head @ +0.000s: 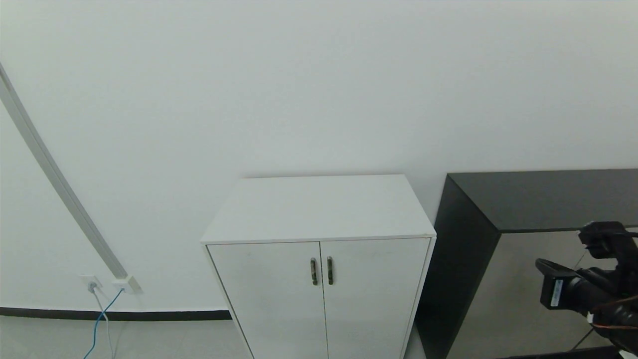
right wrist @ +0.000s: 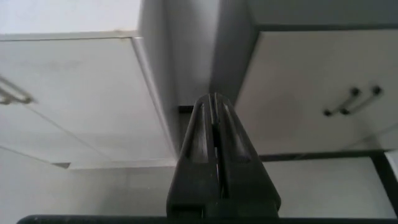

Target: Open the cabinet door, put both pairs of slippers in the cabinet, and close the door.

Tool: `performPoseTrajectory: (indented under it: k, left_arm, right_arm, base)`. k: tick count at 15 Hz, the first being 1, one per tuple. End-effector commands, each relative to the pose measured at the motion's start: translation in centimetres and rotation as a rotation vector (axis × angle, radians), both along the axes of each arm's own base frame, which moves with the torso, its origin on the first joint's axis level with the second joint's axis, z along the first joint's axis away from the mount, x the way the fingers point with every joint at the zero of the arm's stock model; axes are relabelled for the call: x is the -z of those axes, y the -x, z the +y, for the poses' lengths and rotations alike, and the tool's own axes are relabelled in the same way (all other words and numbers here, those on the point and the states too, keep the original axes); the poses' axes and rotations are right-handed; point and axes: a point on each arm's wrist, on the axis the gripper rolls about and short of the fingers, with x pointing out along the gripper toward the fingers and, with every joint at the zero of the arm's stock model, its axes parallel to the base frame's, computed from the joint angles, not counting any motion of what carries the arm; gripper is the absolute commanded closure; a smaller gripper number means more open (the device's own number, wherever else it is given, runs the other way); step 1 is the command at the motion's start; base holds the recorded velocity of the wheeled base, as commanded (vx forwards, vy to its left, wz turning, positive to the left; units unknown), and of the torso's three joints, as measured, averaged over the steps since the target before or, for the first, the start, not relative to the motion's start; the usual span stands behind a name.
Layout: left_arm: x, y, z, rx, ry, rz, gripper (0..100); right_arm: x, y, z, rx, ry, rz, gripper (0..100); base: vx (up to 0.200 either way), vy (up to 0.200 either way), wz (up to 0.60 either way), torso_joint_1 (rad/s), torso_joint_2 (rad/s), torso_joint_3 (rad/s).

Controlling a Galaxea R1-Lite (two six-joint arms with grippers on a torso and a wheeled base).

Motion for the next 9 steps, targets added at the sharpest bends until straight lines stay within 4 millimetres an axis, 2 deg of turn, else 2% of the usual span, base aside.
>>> performPoseTrajectory:
  k: [1, 6, 9]
  left_arm:
    - [0.0, 0.0, 0.0, 0.000, 0.000, -0.001, 100]
    - [0.0, 0.0, 0.0, 0.000, -0.002, 0.001, 100]
    - [0.0, 0.0, 0.0, -0.002, -0.002, -0.001, 100]
  right_arm:
    - [-0.9, 3.0, -1.3, 0.027, 0.022, -0.062, 100]
    - [-1.6, 7.1, -2.6, 0.049, 0.069, -0.072, 100]
    - [-2.0, 9.8, -2.9, -0.016, 0.055, -0.065, 100]
  base:
    - [0.000, 0.000, 0.00, 0.000, 0.00, 0.000]
    - [0.000, 0.000, 0.00, 0.000, 0.00, 0.000]
    - [0.000, 0.000, 0.00, 0.000, 0.00, 0.000]
